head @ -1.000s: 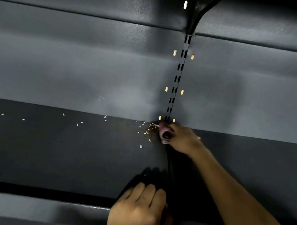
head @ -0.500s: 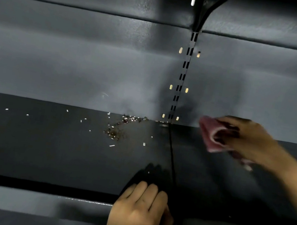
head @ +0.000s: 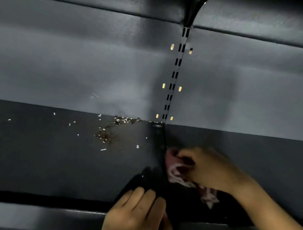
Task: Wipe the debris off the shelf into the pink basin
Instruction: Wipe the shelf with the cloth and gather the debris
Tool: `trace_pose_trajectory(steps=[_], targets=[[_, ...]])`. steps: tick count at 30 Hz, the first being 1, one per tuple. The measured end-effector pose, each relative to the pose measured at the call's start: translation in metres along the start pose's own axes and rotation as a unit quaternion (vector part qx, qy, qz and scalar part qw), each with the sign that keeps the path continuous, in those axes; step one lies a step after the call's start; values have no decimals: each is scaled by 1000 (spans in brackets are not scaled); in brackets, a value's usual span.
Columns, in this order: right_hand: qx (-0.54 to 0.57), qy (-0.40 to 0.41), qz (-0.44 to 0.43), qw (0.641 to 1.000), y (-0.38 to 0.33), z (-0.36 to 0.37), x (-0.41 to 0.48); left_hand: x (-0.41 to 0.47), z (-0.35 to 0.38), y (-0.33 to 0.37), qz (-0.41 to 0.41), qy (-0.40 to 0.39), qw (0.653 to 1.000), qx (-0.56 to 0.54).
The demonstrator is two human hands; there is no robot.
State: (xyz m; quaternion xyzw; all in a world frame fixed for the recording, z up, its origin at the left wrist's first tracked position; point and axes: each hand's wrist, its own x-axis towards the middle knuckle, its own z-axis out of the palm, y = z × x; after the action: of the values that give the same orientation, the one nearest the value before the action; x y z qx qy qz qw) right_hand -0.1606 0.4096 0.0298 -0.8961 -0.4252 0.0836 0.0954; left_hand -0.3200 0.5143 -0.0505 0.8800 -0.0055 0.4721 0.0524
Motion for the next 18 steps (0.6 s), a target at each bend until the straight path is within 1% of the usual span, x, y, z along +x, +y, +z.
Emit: trace_pose_trajectory(steps=[3,4,7,9,10,11,12,13,15,16,17,18], targets=[[30,30,-26,999,-38,11,47,1,-4,-3,4,-4,1000,9],[49,28,-34,998,-50,13,57,1,-5,-4,6,-14,1000,8],[148,24,-56,987,-75,18,76,2,-10,-5,22,-36,999,6],[222,65,-57,971,-78,10,79,2,-13,-8,30,-31,999,6],[237,95,-60,965,-74,3,75,1,-15,-10,25,-23,999,1],[233,117,-72,963,-69,-6,69,-1,-18,-14,13,-11,1000,-4],[215,121,-94,964,-63,-14,60,-3,-22,-19,0,2,1000,-5],[195,100,-126,967,-57,-22,47,-7,-25,-24,-12,11,1000,-1],[174,-21,-200,964,-51,-24,19,-12,-31,-34,-26,23,999,11],[142,-79,-242,957,-50,-19,6,-14,-32,-37,-26,27,999,19],[92,-108,-282,949,-51,-11,-3,-15,-33,-39,-23,31,999,24],[48,-117,-311,942,-53,-2,-10,-15,-32,-40,-18,35,999,26]])
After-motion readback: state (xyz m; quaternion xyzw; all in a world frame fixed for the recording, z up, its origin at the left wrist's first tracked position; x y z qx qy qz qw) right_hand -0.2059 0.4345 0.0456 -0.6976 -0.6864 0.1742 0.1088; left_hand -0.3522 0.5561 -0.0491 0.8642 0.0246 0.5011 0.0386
